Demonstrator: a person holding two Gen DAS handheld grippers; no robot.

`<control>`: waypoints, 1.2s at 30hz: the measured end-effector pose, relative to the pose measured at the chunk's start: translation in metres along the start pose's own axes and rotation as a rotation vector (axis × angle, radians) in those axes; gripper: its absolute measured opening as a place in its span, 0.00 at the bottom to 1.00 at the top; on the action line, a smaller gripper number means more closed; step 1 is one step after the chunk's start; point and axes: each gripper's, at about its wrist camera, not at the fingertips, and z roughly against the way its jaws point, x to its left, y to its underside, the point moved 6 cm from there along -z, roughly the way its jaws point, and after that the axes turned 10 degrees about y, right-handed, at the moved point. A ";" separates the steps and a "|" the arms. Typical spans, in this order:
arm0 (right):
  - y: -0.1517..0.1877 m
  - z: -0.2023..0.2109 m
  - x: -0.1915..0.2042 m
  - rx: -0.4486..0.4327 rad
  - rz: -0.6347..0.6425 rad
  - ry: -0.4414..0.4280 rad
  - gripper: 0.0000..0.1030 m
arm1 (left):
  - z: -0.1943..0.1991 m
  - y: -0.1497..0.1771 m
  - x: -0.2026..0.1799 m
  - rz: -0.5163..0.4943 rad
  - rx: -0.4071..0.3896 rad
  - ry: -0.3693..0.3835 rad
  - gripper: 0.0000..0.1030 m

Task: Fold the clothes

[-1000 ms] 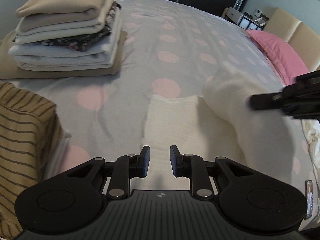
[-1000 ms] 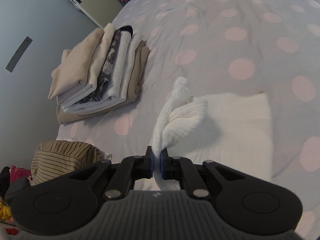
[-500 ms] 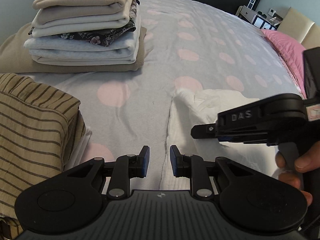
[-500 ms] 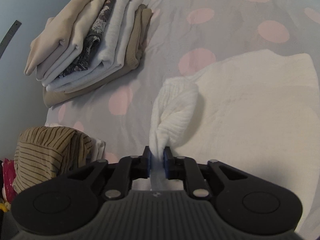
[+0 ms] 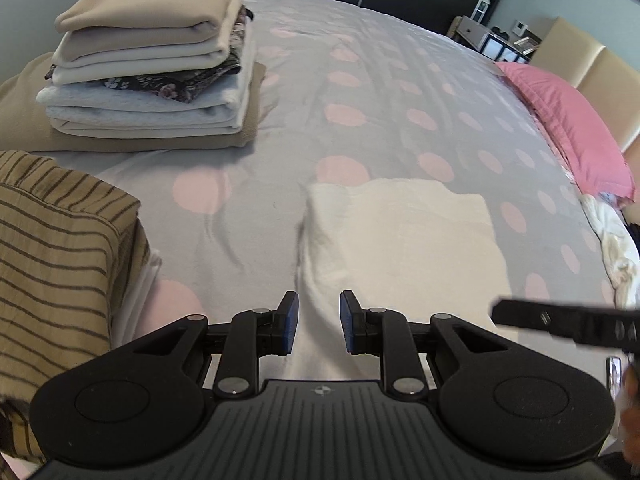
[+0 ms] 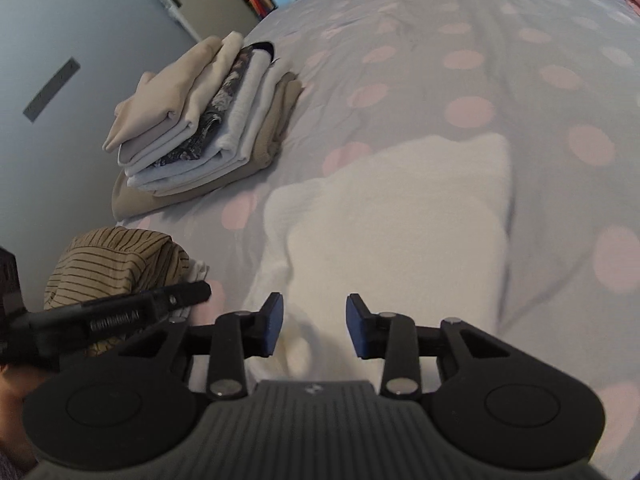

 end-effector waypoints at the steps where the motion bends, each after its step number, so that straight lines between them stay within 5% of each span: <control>1: 0.011 0.004 -0.009 -0.005 -0.019 0.005 0.37 | 0.000 0.003 -0.003 -0.007 0.005 0.002 0.19; 11: 0.109 0.021 -0.033 -0.039 0.013 0.081 0.38 | -0.008 0.043 -0.019 -0.079 0.070 -0.027 0.22; 19: 0.120 0.031 -0.060 -0.111 0.070 0.174 0.38 | -0.008 0.073 -0.010 -0.031 0.091 -0.039 0.22; 32: 0.127 0.017 -0.070 -0.073 0.046 0.153 0.40 | -0.032 0.092 0.005 -0.015 0.152 -0.128 0.22; 36: 0.128 0.016 -0.072 -0.067 0.050 0.185 0.50 | -0.031 0.094 0.010 0.001 0.152 -0.150 0.31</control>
